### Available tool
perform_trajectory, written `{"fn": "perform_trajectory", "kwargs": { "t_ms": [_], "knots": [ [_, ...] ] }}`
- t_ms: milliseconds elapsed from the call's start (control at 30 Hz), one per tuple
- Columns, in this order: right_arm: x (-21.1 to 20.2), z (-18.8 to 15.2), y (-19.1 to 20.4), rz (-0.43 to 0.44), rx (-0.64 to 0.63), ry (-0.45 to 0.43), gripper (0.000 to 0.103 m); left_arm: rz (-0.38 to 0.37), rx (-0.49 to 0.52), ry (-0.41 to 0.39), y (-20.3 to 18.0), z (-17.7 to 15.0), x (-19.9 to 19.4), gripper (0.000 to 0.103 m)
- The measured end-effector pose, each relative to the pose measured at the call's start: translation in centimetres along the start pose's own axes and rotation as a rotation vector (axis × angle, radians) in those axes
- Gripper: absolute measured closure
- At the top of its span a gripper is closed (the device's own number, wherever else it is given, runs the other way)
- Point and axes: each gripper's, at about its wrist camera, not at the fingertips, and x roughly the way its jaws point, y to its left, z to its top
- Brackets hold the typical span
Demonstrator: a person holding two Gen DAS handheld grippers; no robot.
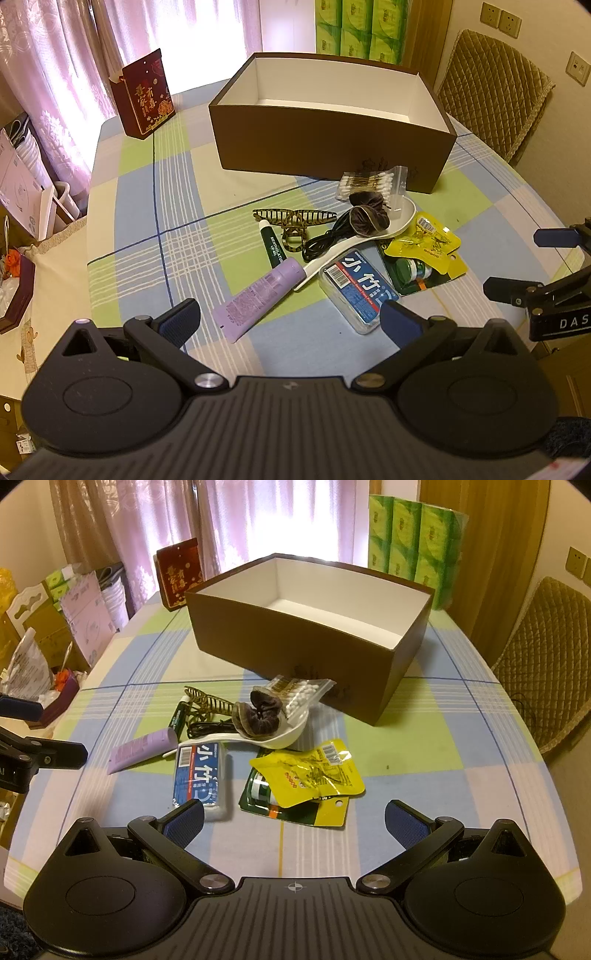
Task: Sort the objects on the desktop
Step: 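Move both grippers toward the cluttered items in front of the box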
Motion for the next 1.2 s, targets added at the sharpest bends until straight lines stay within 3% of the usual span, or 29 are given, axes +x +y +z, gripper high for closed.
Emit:
{"fn": "perform_trajectory", "kwargs": {
  "t_ms": [1200],
  "knots": [
    [0.85,0.1,0.03,0.008,-0.011,0.025,0.002,-0.006,-0.006,0.038,-0.14,0.09,0.92,0.001]
  ]
}}
